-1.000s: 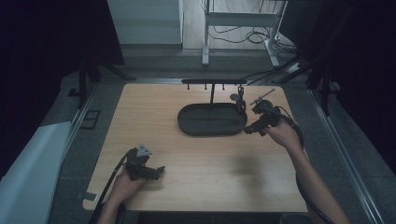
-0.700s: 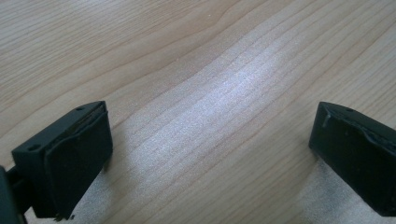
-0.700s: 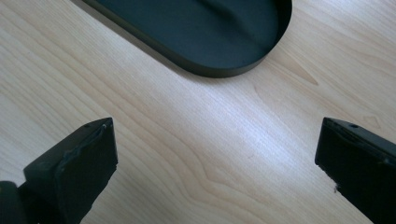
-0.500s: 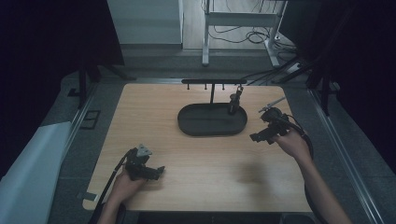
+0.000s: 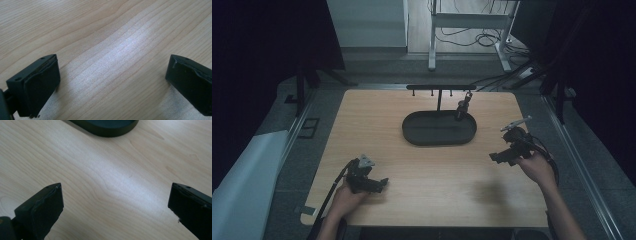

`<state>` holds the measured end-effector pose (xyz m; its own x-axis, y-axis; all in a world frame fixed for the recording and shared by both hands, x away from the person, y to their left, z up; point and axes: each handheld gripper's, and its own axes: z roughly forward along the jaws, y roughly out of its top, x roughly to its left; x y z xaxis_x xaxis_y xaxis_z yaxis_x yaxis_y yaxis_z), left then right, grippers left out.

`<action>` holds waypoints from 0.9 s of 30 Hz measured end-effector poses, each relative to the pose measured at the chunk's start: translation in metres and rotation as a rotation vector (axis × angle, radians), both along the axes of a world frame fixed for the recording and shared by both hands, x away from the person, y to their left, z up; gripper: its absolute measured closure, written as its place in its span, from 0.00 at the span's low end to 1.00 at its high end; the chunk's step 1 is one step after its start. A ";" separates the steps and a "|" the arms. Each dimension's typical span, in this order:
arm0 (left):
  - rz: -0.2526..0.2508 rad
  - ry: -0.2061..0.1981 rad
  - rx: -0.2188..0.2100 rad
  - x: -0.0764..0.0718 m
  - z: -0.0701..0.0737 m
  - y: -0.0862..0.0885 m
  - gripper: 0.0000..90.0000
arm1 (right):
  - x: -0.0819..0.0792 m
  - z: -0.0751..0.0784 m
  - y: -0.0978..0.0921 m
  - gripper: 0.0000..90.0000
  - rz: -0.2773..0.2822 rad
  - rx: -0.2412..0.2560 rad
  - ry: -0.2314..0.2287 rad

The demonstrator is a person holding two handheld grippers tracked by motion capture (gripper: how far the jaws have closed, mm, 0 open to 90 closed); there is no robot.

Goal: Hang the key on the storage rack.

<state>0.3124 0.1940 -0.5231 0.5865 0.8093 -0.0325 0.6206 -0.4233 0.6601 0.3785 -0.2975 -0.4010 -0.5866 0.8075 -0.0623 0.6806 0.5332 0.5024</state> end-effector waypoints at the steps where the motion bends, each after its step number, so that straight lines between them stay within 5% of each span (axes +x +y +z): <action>1: 0.000 0.000 -0.001 0.000 0.000 0.000 0.00 | -0.002 -0.001 -0.002 0.00 -0.004 0.003 0.000; 27: 0.001 -0.002 -0.002 0.000 0.000 0.000 0.00 | -0.049 -0.066 -0.016 0.02 -0.057 0.094 -0.016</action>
